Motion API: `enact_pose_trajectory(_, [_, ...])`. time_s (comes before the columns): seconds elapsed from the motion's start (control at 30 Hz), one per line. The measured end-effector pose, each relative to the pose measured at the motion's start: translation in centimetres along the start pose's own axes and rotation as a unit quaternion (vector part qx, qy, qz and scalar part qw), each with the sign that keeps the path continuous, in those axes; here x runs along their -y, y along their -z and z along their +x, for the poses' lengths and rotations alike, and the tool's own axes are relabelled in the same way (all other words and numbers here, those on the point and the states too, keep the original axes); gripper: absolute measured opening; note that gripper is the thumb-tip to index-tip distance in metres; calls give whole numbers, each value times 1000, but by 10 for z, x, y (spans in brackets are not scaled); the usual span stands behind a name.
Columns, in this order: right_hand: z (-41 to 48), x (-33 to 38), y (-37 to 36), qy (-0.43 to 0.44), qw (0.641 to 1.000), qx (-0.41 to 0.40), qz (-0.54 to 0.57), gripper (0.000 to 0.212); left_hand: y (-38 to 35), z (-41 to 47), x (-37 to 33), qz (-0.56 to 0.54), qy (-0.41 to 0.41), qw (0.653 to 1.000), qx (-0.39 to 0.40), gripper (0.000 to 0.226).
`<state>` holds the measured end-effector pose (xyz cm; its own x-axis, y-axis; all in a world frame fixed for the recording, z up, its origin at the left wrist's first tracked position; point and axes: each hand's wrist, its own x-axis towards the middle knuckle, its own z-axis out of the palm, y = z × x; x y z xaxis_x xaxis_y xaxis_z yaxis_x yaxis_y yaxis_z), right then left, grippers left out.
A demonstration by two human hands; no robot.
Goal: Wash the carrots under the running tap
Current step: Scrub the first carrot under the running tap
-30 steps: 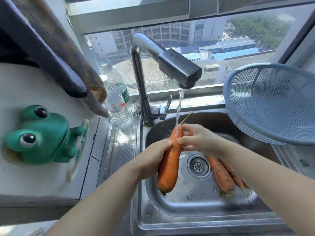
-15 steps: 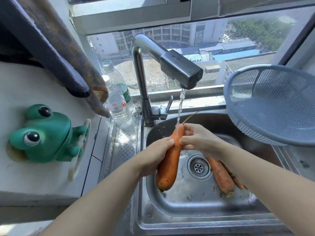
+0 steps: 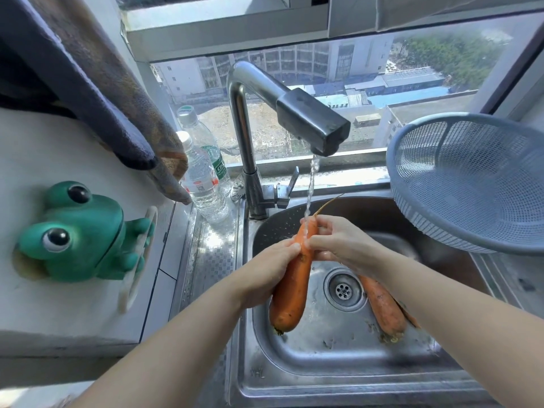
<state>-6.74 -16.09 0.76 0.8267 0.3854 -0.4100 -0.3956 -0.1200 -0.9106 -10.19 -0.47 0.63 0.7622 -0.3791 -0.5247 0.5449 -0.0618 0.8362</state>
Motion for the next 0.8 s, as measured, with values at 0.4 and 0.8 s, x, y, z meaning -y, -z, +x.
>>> enact_pose_trajectory(0.4, [-5,-20,-10,-20,996,-30,82,23,1,-8,22,1,6,1000,-12,32])
enact_pose_trajectory(0.8, [-1,-23,-2,-47,986,22,157,22,10,-10,17,0,8,1000,16,28])
